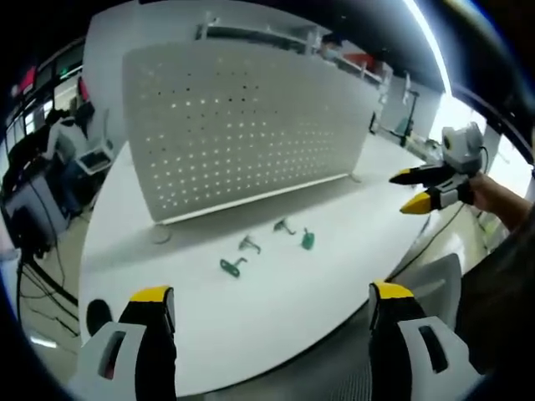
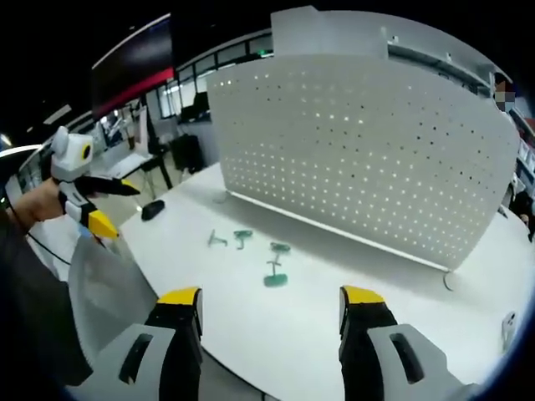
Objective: Insert the hook assembly into the mounting plate slot until the hook locks in place.
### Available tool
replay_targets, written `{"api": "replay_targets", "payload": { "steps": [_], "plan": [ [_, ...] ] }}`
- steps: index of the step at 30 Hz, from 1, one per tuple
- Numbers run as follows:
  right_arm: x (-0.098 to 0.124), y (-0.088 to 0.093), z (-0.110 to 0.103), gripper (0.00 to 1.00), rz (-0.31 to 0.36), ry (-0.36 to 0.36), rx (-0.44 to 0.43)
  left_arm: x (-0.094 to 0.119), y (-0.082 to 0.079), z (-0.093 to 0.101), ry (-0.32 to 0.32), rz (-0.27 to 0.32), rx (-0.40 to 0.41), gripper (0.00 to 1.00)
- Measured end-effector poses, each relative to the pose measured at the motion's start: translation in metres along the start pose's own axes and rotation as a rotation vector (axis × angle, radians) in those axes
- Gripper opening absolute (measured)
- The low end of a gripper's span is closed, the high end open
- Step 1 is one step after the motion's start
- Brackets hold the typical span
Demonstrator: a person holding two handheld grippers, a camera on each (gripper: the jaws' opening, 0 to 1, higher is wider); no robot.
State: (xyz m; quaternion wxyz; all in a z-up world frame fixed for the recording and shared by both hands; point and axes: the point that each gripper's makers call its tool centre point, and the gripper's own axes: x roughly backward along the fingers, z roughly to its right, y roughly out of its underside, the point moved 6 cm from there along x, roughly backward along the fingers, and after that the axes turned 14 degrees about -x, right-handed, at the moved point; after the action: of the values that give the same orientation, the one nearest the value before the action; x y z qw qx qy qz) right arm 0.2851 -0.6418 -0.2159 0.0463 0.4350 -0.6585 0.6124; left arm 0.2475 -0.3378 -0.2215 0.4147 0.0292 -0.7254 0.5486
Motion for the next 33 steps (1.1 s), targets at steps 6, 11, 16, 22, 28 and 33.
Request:
{"api": "replay_targets", "payload": {
  "steps": [6,11,16,22,28,33],
  "plan": [
    [0.001,0.001,0.001,0.63,-0.001,-0.002,-0.005,-0.002,0.0,0.002,0.018,0.001,0.011,0.98],
    [0.001,0.002,0.004,0.62,-0.006,-0.002,-0.011,-0.002,0.0,0.003,0.021,-0.002,0.011,0.98],
    [-0.001,0.006,0.003,0.62,-0.016,-0.006,-0.012,-0.003,0.0,0.004,0.043,0.001,0.039,0.98],
    [-0.001,0.009,0.002,0.61,-0.021,-0.013,-0.019,-0.003,-0.002,0.003,0.045,0.02,0.07,0.98],
    [-0.002,0.008,0.002,0.58,-0.015,-0.025,-0.022,-0.003,-0.001,0.002,0.042,0.004,0.055,0.97],
    [-0.005,0.015,0.003,0.58,-0.026,-0.037,-0.026,-0.003,0.001,0.001,0.03,-0.013,0.043,0.97]
  ]
}}
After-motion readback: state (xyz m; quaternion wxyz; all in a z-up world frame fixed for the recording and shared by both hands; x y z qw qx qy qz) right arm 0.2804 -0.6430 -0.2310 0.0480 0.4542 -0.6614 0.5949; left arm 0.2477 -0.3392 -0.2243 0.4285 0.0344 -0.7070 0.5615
